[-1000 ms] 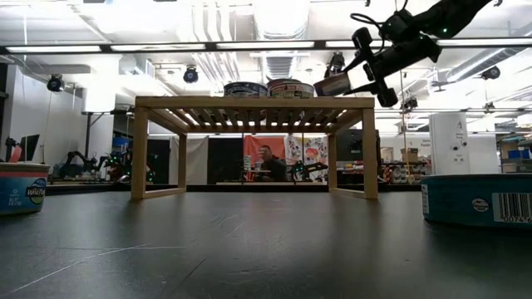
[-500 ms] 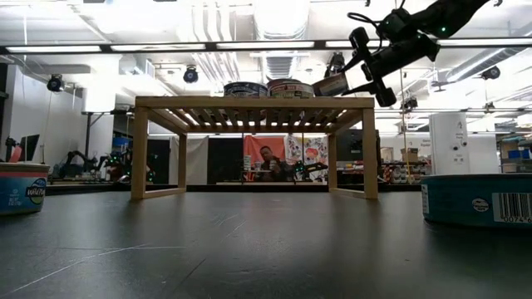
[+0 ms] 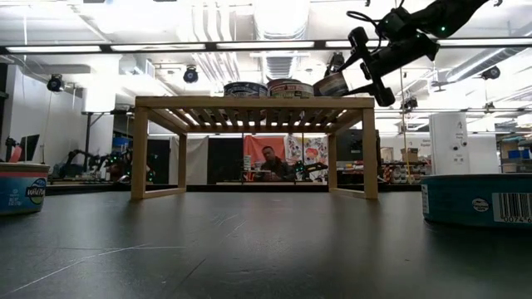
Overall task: Stack canned seafood by type on shelf
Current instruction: Stack the blue and pink tuna can on top of the blue and pink tuna can
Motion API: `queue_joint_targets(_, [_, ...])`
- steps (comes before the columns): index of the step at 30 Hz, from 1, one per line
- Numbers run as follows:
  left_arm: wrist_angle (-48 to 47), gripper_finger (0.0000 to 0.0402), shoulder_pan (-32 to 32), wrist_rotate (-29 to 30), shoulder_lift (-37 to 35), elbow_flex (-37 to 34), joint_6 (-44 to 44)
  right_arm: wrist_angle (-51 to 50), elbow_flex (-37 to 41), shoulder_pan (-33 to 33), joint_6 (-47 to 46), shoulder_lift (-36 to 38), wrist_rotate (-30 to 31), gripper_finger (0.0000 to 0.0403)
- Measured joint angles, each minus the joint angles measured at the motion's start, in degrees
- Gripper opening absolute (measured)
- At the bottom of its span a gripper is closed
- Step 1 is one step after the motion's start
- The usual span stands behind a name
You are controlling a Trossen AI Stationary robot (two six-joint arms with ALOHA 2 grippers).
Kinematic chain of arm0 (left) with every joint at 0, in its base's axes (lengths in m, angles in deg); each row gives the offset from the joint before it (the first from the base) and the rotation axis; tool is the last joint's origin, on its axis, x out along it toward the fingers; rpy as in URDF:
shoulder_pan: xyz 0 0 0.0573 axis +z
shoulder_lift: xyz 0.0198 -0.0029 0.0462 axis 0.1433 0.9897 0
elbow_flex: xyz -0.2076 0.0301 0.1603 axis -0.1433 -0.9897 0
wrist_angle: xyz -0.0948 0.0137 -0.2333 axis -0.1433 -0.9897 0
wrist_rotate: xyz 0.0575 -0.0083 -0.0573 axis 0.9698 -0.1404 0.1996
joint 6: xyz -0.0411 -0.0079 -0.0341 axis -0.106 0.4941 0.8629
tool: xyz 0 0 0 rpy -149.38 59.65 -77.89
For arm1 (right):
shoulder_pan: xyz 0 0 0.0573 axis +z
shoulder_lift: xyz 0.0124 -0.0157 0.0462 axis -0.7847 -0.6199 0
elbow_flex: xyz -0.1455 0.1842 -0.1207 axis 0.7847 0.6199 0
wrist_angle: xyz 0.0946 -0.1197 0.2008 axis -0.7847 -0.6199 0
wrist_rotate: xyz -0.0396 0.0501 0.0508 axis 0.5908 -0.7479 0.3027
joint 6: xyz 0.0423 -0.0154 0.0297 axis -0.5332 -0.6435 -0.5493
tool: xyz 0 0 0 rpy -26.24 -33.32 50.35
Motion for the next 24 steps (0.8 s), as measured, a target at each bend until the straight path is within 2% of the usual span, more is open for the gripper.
queue_joint_targets(24, [-0.4, 0.0001, 0.0, 0.0, 0.0, 0.0, 0.0, 0.5, 0.0, 1.4, 0.8, 0.0, 0.2, 0.0238])
